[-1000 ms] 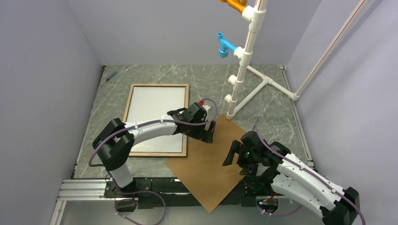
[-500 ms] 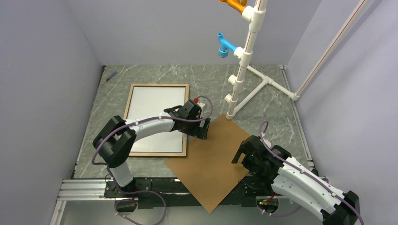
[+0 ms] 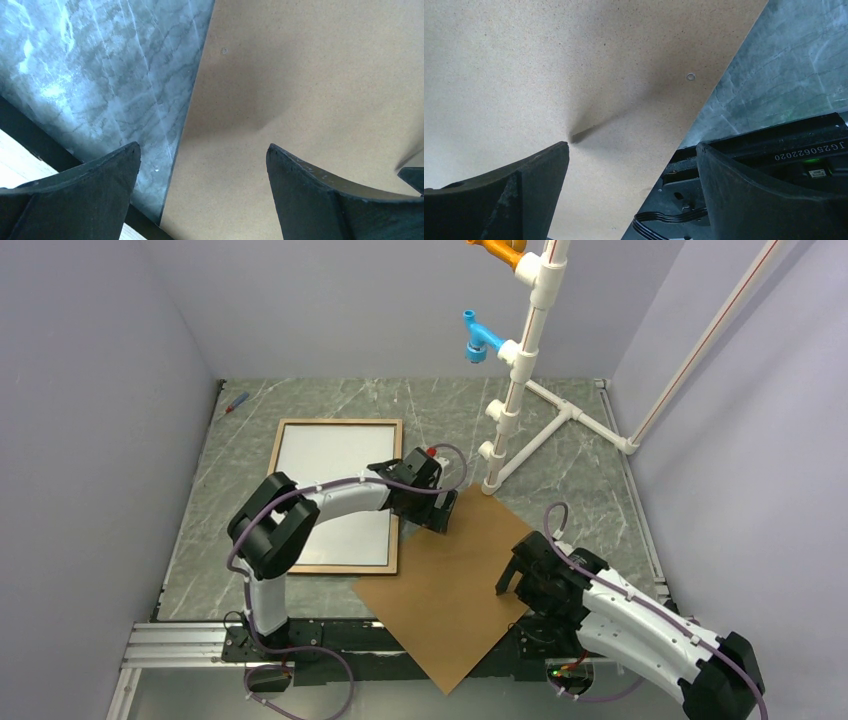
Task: Put the photo into the frame
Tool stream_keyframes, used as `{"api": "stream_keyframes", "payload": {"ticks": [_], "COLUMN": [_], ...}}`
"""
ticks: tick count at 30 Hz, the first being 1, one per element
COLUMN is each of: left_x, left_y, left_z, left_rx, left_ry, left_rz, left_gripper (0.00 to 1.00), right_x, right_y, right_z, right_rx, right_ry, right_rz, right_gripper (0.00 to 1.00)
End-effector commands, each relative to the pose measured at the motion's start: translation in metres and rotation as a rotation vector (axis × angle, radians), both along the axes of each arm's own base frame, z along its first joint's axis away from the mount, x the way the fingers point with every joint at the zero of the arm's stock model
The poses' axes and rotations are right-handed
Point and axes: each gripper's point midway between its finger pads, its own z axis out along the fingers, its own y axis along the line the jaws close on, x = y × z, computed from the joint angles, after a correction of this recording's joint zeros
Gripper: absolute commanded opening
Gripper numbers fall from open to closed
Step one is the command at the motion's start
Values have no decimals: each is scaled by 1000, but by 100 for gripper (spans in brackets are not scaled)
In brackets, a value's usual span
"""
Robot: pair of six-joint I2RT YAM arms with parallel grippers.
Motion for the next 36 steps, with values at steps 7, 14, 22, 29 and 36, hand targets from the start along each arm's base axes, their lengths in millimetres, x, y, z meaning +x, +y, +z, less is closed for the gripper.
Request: {"api": "stream_keyframes", "payload": {"ticks": [7,14,22,29,36], "left_x": [0,-12,-37,-51,-69], "left_y": [-14,-25,-36,-34,-28], "left_z": [0,2,25,49,54], "left_rx": [-111,-193,-334,-389,-391], "left_ry": [160,246,294,267,297], "left_rz": [-26,-61,-94,-82,-36], "left_gripper": [96,95,91,91,91], "right_x": [34,49,60,63,63], "right_y": [27,34,49,54,49], "right_z": [7,36,91,106,110], "right_rx": [172,285,363,358,324], "right_ry": [-169,-306,-441,-452,-448], "right_rz": [-76,-112,11,65,63], "right_gripper": [100,99,99,99,99]}}
